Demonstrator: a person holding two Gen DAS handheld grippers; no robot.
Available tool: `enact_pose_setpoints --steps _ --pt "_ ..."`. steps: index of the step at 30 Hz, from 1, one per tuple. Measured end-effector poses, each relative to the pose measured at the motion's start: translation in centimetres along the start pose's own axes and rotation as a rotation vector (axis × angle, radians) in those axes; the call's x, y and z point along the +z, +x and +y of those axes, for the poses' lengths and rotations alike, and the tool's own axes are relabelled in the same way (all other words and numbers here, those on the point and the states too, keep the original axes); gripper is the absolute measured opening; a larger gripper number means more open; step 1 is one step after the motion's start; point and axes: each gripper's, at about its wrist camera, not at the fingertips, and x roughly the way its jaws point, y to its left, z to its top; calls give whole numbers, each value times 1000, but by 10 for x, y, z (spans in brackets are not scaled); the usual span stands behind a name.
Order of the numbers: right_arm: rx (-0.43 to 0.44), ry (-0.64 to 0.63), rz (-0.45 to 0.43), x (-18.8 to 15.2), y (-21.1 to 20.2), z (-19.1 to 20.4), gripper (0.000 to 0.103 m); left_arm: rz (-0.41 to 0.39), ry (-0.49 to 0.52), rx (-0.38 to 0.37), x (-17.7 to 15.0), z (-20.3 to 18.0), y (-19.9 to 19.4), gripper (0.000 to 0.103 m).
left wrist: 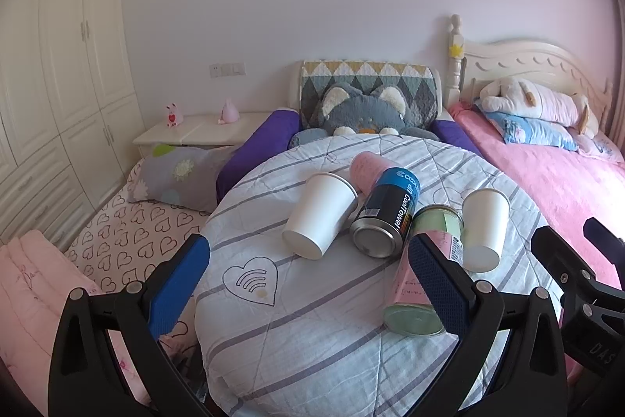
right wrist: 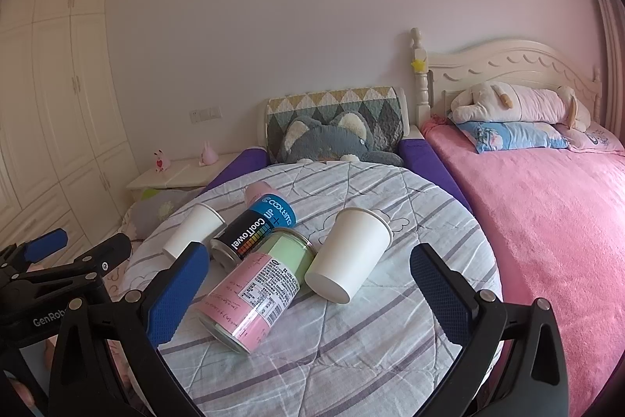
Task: Flip cup upright
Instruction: 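Move the left tool toward the blue CoolTowel can lying on the bed, then close the left tool around the blue CoolTowel can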
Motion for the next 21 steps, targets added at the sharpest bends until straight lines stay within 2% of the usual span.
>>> enact_pose_setpoints --steps 6,11,17,21 --pt "-6 -7 1 0 3 -1 103 12 15 -10 4 -5 7 103" --pt "-12 1 3 1 9 -5 103 61 32 -53 11 -12 22 103" --pt "-39 11 15 2 23 -14 103 78 63 -75 25 -24 38 103" --pt "-108 -23 -8 4 29 -18 103 110 31 -92 34 -24 60 103"
